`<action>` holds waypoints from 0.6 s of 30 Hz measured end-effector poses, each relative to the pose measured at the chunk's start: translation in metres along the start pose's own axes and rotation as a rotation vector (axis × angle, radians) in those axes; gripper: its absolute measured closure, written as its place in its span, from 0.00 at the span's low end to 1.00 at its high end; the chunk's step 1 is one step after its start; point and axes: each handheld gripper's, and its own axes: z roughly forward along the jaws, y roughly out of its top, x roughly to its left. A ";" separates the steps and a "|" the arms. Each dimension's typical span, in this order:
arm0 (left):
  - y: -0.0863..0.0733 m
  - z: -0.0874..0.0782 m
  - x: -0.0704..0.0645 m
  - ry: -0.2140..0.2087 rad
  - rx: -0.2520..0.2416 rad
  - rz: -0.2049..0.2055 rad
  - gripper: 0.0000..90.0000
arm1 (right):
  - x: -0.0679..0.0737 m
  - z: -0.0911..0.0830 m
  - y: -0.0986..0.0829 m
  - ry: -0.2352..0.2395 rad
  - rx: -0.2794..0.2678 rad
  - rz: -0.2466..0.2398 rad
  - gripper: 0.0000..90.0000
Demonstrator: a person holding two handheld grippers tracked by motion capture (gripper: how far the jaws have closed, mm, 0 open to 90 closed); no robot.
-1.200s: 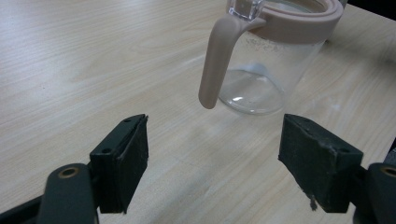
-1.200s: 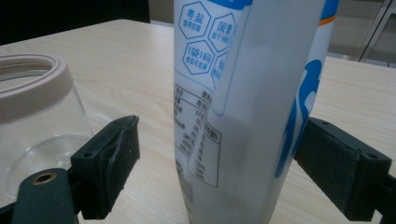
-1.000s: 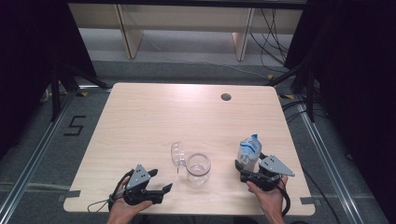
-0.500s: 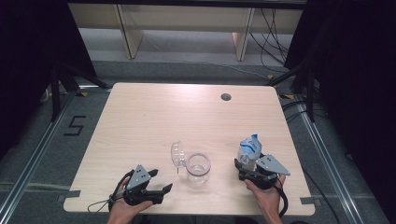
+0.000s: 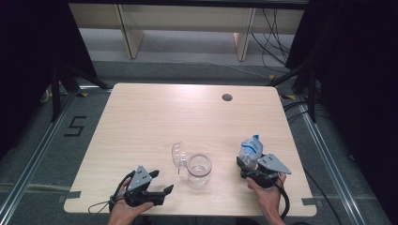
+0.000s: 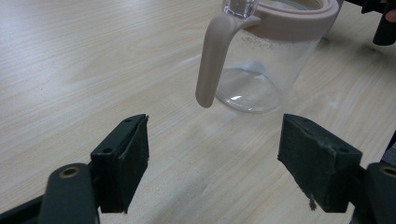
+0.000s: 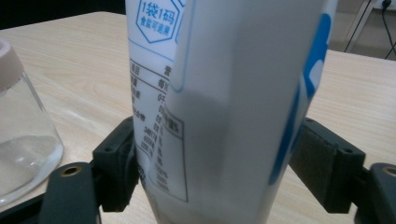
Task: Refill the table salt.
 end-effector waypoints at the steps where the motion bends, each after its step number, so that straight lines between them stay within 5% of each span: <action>1: 0.000 0.000 0.000 0.000 0.000 0.000 0.27 | 0.001 -0.001 0.000 -0.012 0.001 0.000 0.29; 18: 0.000 0.001 -0.001 -0.003 -0.001 0.015 0.27 | 0.001 0.005 -0.004 -0.002 0.003 -0.004 0.35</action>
